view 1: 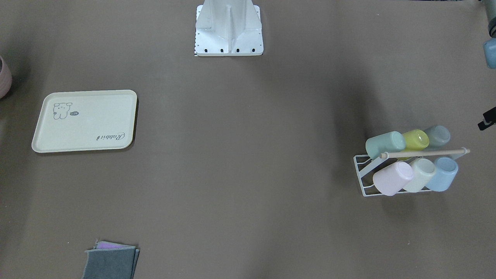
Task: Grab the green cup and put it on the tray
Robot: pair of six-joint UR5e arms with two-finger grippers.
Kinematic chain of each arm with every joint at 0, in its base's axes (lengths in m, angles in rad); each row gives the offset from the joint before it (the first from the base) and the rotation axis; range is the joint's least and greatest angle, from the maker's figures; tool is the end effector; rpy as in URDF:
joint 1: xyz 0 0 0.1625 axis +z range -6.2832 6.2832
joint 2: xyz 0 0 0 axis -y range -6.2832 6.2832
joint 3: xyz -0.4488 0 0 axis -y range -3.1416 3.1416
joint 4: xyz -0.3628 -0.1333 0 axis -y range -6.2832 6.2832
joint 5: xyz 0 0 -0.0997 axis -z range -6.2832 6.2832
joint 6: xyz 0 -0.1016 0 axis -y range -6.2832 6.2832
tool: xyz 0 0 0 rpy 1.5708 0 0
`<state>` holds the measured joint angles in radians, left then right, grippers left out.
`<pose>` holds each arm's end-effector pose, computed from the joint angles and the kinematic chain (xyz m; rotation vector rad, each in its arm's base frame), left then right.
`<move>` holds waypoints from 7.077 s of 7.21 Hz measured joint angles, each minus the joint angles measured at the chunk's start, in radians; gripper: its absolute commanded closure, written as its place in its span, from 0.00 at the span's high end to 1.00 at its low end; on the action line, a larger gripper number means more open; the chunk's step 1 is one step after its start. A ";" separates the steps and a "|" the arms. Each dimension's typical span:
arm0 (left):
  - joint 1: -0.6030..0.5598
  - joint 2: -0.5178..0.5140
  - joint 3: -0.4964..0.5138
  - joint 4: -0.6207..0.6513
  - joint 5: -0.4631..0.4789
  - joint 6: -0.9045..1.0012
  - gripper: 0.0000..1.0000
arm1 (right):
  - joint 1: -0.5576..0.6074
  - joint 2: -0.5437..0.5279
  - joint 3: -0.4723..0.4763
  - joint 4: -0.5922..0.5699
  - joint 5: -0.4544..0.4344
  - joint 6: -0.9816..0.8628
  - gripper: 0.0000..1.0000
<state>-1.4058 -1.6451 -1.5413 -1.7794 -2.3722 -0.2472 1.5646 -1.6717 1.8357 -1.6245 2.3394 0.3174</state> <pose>0.0243 -0.5130 0.6372 0.0715 0.8288 0.0241 0.0601 -0.4202 0.6114 -0.0203 -0.7768 0.2531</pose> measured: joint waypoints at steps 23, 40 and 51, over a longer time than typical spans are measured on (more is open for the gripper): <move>0.371 -0.036 -0.518 0.119 0.382 0.226 0.99 | -0.023 0.000 -0.007 0.045 0.006 0.041 1.00; 0.711 -0.037 -0.488 -0.165 1.011 1.819 0.99 | -0.593 -0.144 -0.149 0.703 -0.054 0.505 0.82; 1.054 0.060 -0.487 0.176 1.635 1.550 0.98 | -0.594 -0.045 -0.231 0.703 -0.089 0.516 0.35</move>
<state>-0.3514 -1.5856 -2.0280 -1.6031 -0.7375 1.3030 0.9703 -1.7164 1.6049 -0.9216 2.2499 0.8338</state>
